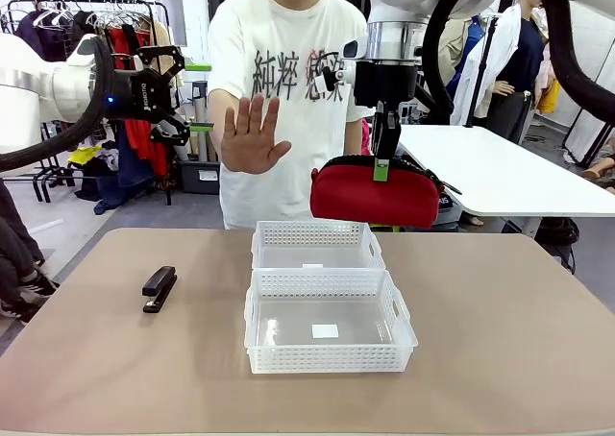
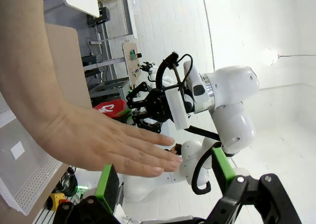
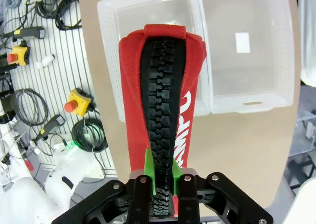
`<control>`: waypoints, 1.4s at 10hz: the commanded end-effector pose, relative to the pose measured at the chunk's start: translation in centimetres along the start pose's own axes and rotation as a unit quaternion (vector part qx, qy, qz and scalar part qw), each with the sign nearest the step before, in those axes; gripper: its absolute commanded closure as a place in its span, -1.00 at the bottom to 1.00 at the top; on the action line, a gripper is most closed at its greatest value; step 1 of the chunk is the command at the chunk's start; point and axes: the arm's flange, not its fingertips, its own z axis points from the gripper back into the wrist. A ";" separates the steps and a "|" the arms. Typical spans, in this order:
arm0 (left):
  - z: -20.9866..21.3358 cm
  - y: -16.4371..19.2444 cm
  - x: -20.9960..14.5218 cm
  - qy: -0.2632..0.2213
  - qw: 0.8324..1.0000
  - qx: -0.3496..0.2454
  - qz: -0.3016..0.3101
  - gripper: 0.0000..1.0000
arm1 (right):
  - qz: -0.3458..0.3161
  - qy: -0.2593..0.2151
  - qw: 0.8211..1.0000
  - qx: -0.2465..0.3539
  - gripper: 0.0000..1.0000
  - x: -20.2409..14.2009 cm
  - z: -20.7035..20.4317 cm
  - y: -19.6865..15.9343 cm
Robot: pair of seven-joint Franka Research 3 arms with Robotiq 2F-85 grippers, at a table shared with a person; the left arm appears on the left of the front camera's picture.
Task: Distribute items into two baskets.
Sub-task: Move the picked Pencil pouch towards the Organizing basket indicated by the person, stopping as directed, then place the picked Pencil pouch into the Organizing basket as instructed by the person.
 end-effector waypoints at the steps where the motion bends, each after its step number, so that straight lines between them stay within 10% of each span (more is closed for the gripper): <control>1: 0.1 -0.2 -0.1 -0.001 1.000 -0.001 -0.002 -1.00 | 0.001 -0.001 1.000 -0.002 1.00 0.0 0.2 0.1; 14: 0.1 -0.2 -0.1 -0.001 1.000 -0.001 -0.002 -1.00 | 0.001 -0.001 1.000 -0.002 1.00 0.0 0.2 0.1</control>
